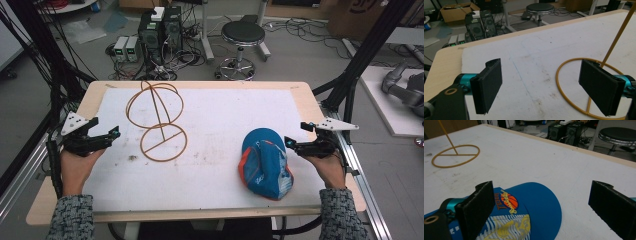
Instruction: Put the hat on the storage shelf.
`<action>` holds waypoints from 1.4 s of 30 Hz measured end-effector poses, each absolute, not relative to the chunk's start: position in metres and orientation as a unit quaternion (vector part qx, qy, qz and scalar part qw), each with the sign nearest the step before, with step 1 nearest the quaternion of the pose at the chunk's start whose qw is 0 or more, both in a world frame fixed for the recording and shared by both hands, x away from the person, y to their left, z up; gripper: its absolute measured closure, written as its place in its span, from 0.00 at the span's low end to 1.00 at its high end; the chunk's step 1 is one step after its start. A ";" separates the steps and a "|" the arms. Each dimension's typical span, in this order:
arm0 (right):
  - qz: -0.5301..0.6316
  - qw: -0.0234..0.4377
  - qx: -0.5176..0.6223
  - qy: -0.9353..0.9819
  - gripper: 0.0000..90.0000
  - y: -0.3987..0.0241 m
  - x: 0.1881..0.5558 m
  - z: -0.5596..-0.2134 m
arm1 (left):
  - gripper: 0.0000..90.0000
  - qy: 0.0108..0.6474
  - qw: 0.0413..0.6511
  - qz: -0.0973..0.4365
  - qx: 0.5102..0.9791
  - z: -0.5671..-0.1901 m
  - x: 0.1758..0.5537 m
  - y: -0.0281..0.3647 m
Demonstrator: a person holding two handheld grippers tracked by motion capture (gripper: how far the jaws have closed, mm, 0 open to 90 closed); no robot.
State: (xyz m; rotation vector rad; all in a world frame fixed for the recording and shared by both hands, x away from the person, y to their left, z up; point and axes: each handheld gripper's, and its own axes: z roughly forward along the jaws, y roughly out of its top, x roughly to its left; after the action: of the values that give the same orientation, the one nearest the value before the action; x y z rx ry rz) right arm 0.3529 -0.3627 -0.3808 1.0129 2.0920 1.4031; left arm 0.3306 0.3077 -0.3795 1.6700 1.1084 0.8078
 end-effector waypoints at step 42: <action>0.574 0.179 0.197 0.774 0.30 -0.325 0.266 -0.396 | 0.22 0.462 0.471 0.319 0.680 -0.387 0.334 0.310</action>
State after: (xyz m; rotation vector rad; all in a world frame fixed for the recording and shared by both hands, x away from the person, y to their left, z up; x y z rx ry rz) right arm 0.2662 -0.3254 -0.3957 0.5572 2.1888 1.6227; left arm 0.3342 0.3098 -0.3867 1.6664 1.1304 0.7825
